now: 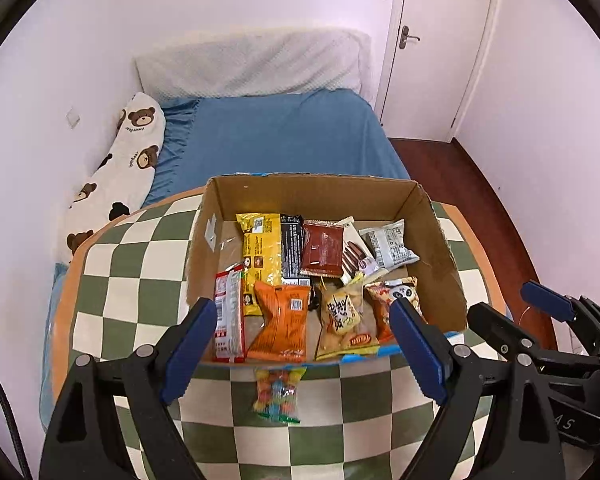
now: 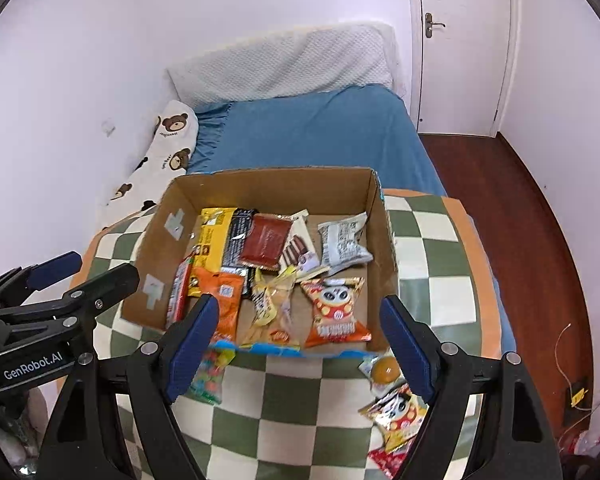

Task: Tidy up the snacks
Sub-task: 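Move both grippers back over the remaining snacks on the bed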

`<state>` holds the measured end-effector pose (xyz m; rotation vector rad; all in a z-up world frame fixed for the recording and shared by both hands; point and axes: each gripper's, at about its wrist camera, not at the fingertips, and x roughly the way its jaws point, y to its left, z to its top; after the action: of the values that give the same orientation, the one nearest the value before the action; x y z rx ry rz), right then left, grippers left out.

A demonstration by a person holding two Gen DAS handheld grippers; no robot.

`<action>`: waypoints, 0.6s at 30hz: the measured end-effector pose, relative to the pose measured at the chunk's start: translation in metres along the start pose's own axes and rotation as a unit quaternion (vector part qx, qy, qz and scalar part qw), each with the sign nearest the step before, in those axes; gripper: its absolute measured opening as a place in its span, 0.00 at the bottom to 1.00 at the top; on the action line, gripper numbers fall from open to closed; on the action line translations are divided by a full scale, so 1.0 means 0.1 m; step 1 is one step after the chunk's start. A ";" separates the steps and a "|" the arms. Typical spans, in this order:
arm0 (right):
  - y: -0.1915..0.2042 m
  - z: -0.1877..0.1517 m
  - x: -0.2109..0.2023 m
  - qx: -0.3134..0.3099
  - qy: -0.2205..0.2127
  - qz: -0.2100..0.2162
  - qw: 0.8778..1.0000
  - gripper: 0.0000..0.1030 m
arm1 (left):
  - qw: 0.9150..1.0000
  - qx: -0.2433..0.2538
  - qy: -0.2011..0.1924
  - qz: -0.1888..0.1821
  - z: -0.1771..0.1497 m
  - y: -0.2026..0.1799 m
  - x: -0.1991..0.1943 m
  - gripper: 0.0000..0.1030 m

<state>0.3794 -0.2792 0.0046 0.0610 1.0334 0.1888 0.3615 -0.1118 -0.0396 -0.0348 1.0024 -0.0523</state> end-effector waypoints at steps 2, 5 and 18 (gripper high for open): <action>0.01 -0.08 -0.06 0.005 -0.001 0.005 1.000 0.82 | 1.000 -0.002 -0.004 -0.002 -0.06 0.01 -0.07 0.86; 0.02 -0.16 -0.13 0.014 -0.001 0.011 1.000 0.88 | 1.000 -0.005 -0.006 -0.003 -0.13 0.03 -0.13 0.86; -0.91 -0.73 0.42 0.117 0.082 -0.020 0.990 0.98 | 0.997 -0.048 0.050 0.034 -0.63 0.32 0.39 1.00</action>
<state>0.3496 -0.3631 -0.0811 0.2401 1.2167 0.0351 0.3305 -0.0823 -0.1076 -0.0853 1.1058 0.0571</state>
